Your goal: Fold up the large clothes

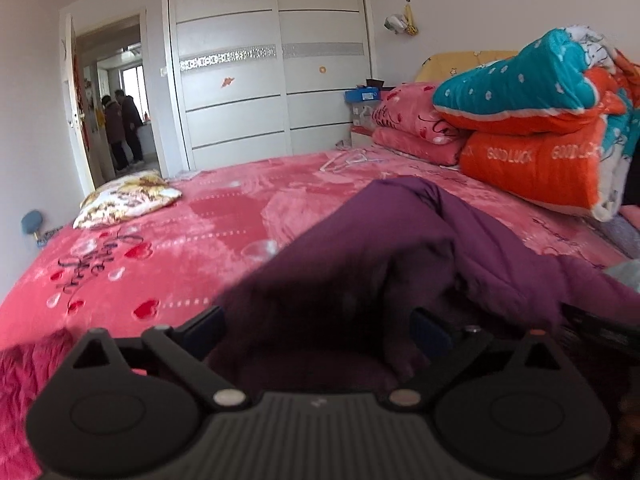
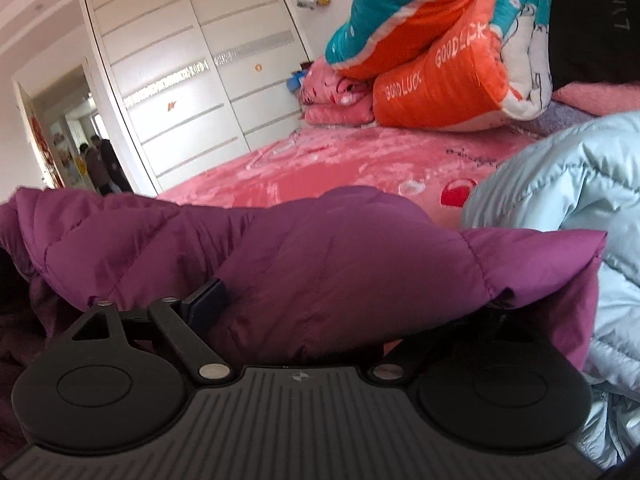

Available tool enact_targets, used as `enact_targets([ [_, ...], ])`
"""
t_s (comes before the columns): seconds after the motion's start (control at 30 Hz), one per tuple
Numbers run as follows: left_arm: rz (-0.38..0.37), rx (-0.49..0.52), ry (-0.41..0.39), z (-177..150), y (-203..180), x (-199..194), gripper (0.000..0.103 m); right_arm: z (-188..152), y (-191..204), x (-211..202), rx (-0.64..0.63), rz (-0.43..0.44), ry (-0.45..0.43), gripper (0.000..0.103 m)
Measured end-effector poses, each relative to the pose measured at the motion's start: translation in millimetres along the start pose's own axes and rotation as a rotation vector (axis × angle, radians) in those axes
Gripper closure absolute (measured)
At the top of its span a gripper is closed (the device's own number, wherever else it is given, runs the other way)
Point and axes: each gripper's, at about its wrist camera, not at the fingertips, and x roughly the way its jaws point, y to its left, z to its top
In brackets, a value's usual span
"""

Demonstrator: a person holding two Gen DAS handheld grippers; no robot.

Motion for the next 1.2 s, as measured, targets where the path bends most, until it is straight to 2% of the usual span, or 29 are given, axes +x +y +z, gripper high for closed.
enact_targets([
  [0.17, -0.003, -0.062, 0.002, -24, 16, -51, 0.004, -1, -7, 5, -0.003, 0.003, 0.038, 0.0],
  [0.3, 0.044, -0.089, 0.004, -49, 32, -90, 0.004, 3, -9, 2, -0.002, 0.025, 0.038, 0.0],
  [0.43, 0.085, -0.105, 0.04, -82, 44, -122, 0.004, 5, -10, -11, -0.018, 0.057, 0.028, 0.0],
  [0.53, 0.079, -0.125, 0.073, -106, 50, -137, 0.005, 2, -7, -24, -0.052, 0.076, 0.009, 0.0],
  [0.67, 0.07, -0.138, 0.101, -130, 53, -147, 0.005, -7, -3, -44, -0.115, 0.116, -0.03, 0.0],
  [0.77, 0.055, -0.149, 0.109, -143, 52, -150, 0.005, -12, -5, -57, -0.115, 0.147, -0.041, 0.0],
  [1.03, -0.015, -0.155, 0.126, -164, 44, -150, 0.005, -28, -15, -79, -0.154, 0.149, 0.007, 0.0],
  [1.2, -0.067, -0.088, 0.148, -181, 23, -148, 0.005, -41, -20, -87, -0.161, 0.135, 0.065, 0.0],
])
